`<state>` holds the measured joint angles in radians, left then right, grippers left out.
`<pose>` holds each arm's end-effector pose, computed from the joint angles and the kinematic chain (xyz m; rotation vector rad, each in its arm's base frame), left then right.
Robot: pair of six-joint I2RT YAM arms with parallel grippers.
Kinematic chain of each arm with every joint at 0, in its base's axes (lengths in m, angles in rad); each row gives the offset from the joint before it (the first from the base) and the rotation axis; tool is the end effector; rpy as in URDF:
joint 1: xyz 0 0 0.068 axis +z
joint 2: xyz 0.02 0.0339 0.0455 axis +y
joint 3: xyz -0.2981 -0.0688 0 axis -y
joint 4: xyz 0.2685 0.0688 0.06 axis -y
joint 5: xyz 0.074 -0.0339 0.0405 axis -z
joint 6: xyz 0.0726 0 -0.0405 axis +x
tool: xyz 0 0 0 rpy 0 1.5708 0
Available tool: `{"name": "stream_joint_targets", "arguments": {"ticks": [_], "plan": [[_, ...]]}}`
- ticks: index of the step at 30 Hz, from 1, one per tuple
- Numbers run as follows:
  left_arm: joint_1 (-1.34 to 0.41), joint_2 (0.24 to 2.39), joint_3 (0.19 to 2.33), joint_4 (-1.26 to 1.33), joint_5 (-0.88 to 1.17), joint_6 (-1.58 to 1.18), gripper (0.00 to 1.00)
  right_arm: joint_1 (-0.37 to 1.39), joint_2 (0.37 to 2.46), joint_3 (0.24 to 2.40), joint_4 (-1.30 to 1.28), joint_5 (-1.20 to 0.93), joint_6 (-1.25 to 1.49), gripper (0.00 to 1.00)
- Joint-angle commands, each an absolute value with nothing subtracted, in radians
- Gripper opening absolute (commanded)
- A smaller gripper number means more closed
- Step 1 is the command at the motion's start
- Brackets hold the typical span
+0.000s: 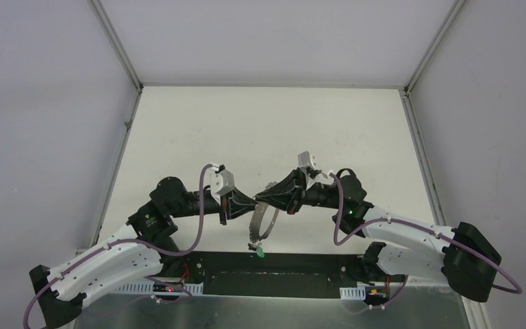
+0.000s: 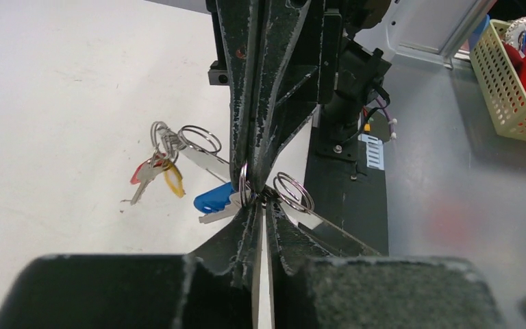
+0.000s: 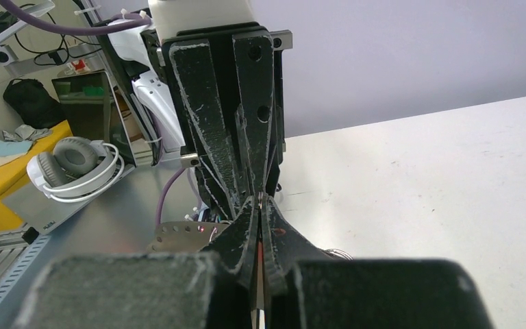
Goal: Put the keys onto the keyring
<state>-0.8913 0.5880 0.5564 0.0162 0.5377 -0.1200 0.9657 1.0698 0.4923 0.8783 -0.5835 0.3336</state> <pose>0.0833 -0.1623 0.3282 1.0425 1.3697 -1.1928 0.1168 0.2391 0.3185 -0.9548 1.1265 1.4497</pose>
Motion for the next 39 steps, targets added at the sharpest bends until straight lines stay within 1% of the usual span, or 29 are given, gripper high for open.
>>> {"name": "stream_joint_targets", "arguments": {"ticks": [1, 4, 6, 8, 12, 18, 27, 29, 32, 36, 39], "plan": [[-0.903, 0.561, 0.608, 0.045, 0.608, -0.056, 0.1, 0.98, 1.036, 0.478, 0.9, -0.544, 0.309, 0.0], [-0.904, 0.522, 0.644, -0.071, 0.592, 0.001, 0.26, 0.981, 1.014, 0.471, 0.885, -0.529, 0.299, 0.0], [-0.903, 0.495, 0.663, -0.135, 0.57, 0.041, 0.33, 0.98, 1.006, 0.468, 0.876, -0.53, 0.292, 0.0], [-0.903, 0.47, 0.679, -0.181, 0.541, 0.064, 0.4, 0.98, 1.003, 0.467, 0.872, -0.535, 0.29, 0.0], [-0.904, 0.443, 0.707, -0.241, 0.485, 0.084, 0.49, 0.98, 1.003, 0.465, 0.871, -0.549, 0.292, 0.0], [-0.902, 0.484, 0.754, -0.283, 0.42, 0.034, 0.49, 0.98, 0.999, 0.465, 0.87, -0.556, 0.293, 0.0], [-0.903, 0.626, 0.793, -0.276, 0.519, -0.036, 0.32, 0.979, 0.999, 0.474, 0.87, -0.557, 0.294, 0.0], [-0.904, 0.644, 0.791, -0.27, 0.525, -0.045, 0.31, 0.981, 0.999, 0.477, 0.87, -0.558, 0.294, 0.0], [-0.904, 0.652, 0.781, -0.253, 0.514, -0.048, 0.3, 0.98, 0.999, 0.48, 0.87, -0.561, 0.295, 0.0], [-0.903, 0.647, 0.762, -0.238, 0.464, -0.057, 0.32, 0.981, 0.999, 0.48, 0.87, -0.564, 0.295, 0.0], [-0.903, 0.651, 0.748, -0.199, 0.486, -0.061, 0.28, 0.98, 0.999, 0.479, 0.87, -0.557, 0.294, 0.0]]}}
